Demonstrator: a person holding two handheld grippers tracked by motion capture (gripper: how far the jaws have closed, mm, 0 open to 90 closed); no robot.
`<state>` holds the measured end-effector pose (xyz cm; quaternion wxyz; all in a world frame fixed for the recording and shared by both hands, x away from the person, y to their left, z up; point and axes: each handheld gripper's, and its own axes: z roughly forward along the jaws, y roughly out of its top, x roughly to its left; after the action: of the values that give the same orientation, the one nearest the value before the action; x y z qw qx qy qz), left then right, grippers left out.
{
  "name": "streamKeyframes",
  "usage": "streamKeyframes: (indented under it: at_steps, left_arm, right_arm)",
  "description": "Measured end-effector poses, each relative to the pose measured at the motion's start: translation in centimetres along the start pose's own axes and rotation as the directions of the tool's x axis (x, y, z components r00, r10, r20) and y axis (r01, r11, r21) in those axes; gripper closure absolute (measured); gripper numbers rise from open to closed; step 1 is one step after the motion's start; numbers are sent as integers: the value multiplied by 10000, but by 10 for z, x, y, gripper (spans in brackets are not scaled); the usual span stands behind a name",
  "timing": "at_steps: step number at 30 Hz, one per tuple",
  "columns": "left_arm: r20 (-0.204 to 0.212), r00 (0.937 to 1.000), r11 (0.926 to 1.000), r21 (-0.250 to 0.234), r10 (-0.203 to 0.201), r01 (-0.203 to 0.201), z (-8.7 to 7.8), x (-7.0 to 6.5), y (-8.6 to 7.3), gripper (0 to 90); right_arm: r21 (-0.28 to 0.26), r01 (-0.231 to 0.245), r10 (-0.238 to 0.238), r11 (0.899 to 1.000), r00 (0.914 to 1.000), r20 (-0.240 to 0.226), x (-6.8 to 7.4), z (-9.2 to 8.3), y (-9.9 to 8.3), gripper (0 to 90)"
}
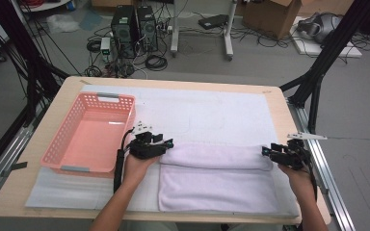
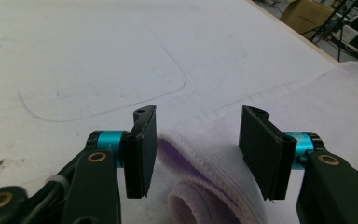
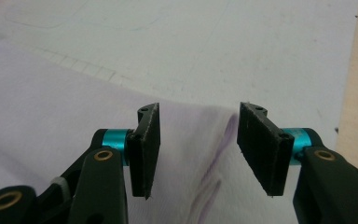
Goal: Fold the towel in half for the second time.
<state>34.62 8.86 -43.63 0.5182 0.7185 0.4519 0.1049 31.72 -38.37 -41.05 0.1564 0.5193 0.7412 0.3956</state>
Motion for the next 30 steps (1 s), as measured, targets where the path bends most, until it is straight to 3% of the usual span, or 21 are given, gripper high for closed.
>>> streamKeyframes:
  at_steps: [2, 4, 5, 7, 9, 10, 12, 16, 18, 23, 26, 30]
  left_arm:
    - [-26, 9999, 9988, 461, -141, 142, 6, 2, -3, 517]
    - [155, 9995, 9932, 1137, -274, 255, 11, 3, -7, 605]
    - [229, 9996, 9926, 1207, -141, 113, 11, 2, -8, 673]
    - [218, 9991, 9931, 1110, 362, -384, 6, -2, -8, 764]
    - [222, 9977, 9945, 816, 643, -659, -1, -5, -6, 809]
    - [248, 9969, 9955, 570, 746, -759, -6, -7, -6, 817]
    - [511, 9951, 9964, -12, 841, -842, -16, -11, -8, 818]
    - [856, 9910, 9941, -428, 1029, -995, -31, -16, -14, 810]
    - [1083, 9895, 9936, -711, 956, -882, -37, -18, -19, 806]
    - [1159, 9876, 9920, -808, 1057, -967, -54, -28, -32, 798]
    - [1151, 9857, 9910, -680, 1229, -1156, -65, -35, -43, 800]
    - [1199, 9849, 9914, -538, 1248, -1190, -75, -45, -57, 800]
  right_arm:
    - [252, 66, -70, 9997, 9999, 148, 0, 9, 7, 483]
    - [780, 61, -86, 9969, 9995, 318, -1, 20, 10, 476]
    - [1046, -33, 14, 9945, 9998, 188, -2, 26, 10, 499]
    - [1580, 31, 6, 9874, 9997, -235, -3, 32, 6, 641]
    - [1319, 435, -374, 9903, 9981, -487, 0, 30, 0, 810]
    - [1095, 619, -577, 9921, 9975, -411, 2, 25, -2, 833]
    - [457, 834, -824, 9955, 9963, -242, 7, 14, -5, 846]
    - [-876, 1171, -1201, 9892, 9923, -296, 14, -12, -19, 847]
    - [-1039, 1222, -1273, 9871, 9909, -439, 15, -21, -26, 846]
    - [-1301, 1186, -1293, 9844, 9886, -772, 22, -38, -39, 840]
    - [-1154, 1248, -1347, 9855, 9875, -824, 29, -42, -51, 841]
    - [-1373, 1105, -1237, 9844, 9880, -920, 35, -55, -64, 843]
